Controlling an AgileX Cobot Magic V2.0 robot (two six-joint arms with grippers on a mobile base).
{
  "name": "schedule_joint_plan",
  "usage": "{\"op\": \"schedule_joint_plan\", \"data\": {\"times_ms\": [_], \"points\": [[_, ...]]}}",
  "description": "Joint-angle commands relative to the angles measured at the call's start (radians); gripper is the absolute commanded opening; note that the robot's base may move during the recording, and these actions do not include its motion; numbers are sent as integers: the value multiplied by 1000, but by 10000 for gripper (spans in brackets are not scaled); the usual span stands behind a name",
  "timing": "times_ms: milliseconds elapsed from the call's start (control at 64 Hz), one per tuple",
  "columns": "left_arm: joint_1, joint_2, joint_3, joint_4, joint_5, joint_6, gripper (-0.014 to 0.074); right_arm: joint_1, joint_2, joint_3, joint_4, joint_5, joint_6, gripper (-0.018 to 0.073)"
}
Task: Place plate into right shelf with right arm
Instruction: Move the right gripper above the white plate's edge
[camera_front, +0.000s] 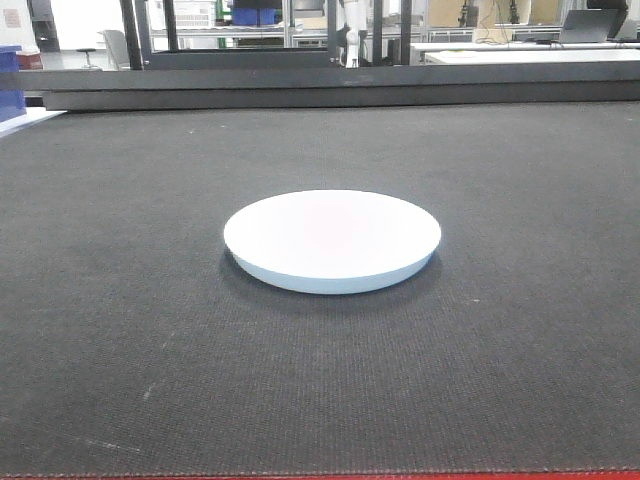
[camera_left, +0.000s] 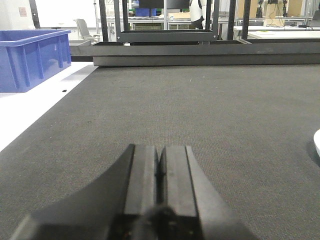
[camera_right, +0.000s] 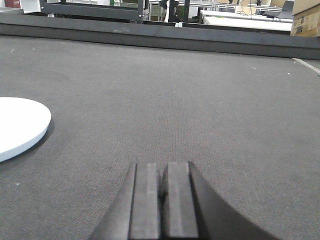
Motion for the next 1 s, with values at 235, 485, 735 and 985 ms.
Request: {"op": "schedule_joint_plan", "data": {"times_ms": [235, 485, 735, 985], "points": [[4, -12, 9, -2, -89, -2, -47, 0, -13, -4, -3, -93, -7, 55], [4, -12, 9, -2, -89, -2, -47, 0, -13, -4, -3, -93, -7, 55], [4, -12, 9, -2, -89, -2, -47, 0, -13, -4, -3, -149, -6, 55], [4, -12, 9, -2, -89, -2, -47, 0, 49, -249, 31, 89, 44, 55]]}}
